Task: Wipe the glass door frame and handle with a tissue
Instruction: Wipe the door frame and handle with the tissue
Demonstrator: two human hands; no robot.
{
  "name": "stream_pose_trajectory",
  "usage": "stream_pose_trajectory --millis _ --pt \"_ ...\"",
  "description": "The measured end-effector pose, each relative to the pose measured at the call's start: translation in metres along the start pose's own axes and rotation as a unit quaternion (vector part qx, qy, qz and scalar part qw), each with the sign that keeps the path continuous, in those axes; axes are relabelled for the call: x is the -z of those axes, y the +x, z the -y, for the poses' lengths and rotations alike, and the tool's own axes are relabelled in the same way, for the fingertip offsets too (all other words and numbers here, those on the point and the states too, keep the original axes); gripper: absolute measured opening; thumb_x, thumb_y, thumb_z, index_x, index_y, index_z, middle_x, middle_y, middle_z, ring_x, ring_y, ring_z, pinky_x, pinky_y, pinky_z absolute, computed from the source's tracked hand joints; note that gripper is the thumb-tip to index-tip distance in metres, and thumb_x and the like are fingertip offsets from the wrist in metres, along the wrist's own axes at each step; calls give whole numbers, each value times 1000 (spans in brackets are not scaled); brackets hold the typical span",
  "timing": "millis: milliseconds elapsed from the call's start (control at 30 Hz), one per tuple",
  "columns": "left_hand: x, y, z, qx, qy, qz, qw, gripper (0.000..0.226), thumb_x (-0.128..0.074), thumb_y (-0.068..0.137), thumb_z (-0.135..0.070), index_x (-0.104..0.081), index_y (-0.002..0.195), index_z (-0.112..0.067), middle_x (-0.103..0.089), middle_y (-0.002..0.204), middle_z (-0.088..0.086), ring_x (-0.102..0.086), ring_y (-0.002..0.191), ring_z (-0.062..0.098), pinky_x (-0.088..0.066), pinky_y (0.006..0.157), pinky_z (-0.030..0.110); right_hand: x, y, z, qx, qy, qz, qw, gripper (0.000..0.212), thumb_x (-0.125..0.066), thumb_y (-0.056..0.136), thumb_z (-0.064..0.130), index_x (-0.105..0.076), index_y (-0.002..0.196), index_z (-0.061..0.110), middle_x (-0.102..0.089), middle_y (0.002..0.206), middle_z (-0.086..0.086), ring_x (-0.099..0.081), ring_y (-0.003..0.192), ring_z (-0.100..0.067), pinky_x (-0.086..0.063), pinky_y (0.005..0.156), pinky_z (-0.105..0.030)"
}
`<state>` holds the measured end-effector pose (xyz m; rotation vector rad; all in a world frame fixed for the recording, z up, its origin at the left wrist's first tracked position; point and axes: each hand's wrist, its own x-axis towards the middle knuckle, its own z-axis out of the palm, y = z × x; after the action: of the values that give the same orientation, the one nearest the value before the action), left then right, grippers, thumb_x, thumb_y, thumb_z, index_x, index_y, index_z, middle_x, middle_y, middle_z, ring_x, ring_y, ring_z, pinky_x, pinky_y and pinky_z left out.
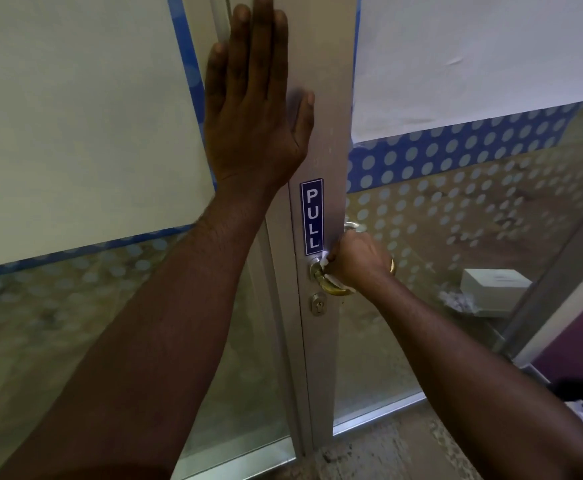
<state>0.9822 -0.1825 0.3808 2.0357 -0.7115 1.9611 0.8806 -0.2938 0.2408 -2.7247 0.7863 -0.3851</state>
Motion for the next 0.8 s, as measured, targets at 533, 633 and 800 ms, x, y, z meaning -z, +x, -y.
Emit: stream_pose_trajectory --millis 533,633,800 --pt "0 0 0 7 3 0 1000 64 -35 107 -53 -41 151 -7 -41 155 16 -37 145 33 13 120 26 -29 -44 29 190 -110 -74 973 30 -56 90 4 -58 120 4 -61 110 -17 -61 96 -33 -49 75 -40" --pt "1 0 0 2 -3 11 1000 65 -34 107 -52 -38 152 -7 -39 157 16 -34 146 33 13 120 27 -32 -43 30 243 -189 -49 950 29 -59 90 11 -61 117 2 -59 114 -18 -57 103 -32 -48 86 -42" --pt "1 0 0 6 1 13 1000 65 -32 107 -53 -38 153 -7 -39 157 16 -34 147 33 15 120 26 -33 -48 26 311 -273 -18 910 26 -57 91 12 -65 113 3 -56 114 -18 -52 105 -32 -45 89 -42"
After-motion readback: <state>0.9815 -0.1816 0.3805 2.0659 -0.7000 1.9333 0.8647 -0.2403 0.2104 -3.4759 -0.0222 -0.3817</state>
